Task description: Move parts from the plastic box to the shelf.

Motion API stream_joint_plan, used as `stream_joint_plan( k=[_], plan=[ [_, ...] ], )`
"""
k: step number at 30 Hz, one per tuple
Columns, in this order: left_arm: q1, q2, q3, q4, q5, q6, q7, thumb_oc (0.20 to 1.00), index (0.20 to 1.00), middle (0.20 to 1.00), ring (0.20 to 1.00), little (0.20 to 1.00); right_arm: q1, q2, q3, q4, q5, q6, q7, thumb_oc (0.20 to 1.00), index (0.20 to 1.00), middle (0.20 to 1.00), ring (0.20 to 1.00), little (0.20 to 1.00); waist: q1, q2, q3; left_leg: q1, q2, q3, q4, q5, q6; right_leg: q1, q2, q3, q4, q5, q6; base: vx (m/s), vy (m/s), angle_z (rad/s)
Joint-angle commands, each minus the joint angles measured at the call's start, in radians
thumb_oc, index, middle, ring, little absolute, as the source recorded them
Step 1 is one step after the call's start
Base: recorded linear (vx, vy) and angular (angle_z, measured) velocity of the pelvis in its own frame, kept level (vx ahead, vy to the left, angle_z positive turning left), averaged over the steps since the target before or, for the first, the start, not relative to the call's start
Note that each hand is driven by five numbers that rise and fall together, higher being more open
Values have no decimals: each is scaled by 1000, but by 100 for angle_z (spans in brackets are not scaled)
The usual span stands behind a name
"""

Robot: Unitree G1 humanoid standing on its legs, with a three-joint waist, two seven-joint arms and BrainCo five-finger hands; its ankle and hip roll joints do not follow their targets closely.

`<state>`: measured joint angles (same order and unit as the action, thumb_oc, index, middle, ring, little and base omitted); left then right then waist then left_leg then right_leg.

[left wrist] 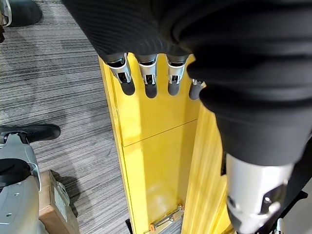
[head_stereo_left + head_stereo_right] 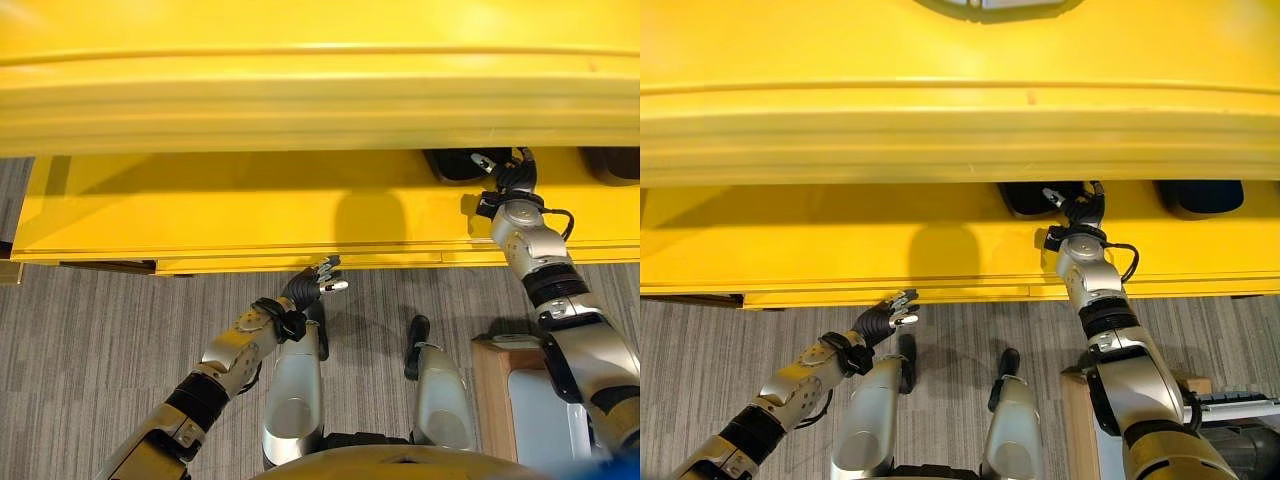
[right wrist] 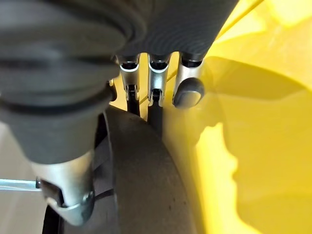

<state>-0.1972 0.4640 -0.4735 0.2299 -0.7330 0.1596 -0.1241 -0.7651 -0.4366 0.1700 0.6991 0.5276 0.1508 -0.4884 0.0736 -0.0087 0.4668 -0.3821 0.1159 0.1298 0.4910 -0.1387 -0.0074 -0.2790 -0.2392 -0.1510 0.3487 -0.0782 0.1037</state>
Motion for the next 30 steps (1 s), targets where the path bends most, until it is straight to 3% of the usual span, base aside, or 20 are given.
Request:
stream_joint_plan(
  k=[1,19,30],
  plan=[
    [-22,-8,37,-104,0,-44,-25,1000,1000,1000,1000,1000,94,70,74,61,72,110,90,1000,1000,1000,1000,1000,48,20,42,37,-27,-20,-45,-32,10,50,20,-10,74,-67,0,10,-9,3],
    [-16,-3,45,-113,18,-32,-19,1000,1000,1000,1000,1000,145,114,105,5,69,141,102,1000,1000,1000,1000,1000,48,6,35,31,-27,-16,-40,-35,14,64,30,-7,59,-68,1,0,0,0],
    [-5,-8,55,-124,29,-30,-13,1000,1000,1000,1000,1000,196,124,144,-62,19,137,182,1000,1000,1000,1000,1000,44,1,33,24,-24,-13,-41,-30,11,62,32,-7,56,-69,-1,0,0,0]
  ],
)
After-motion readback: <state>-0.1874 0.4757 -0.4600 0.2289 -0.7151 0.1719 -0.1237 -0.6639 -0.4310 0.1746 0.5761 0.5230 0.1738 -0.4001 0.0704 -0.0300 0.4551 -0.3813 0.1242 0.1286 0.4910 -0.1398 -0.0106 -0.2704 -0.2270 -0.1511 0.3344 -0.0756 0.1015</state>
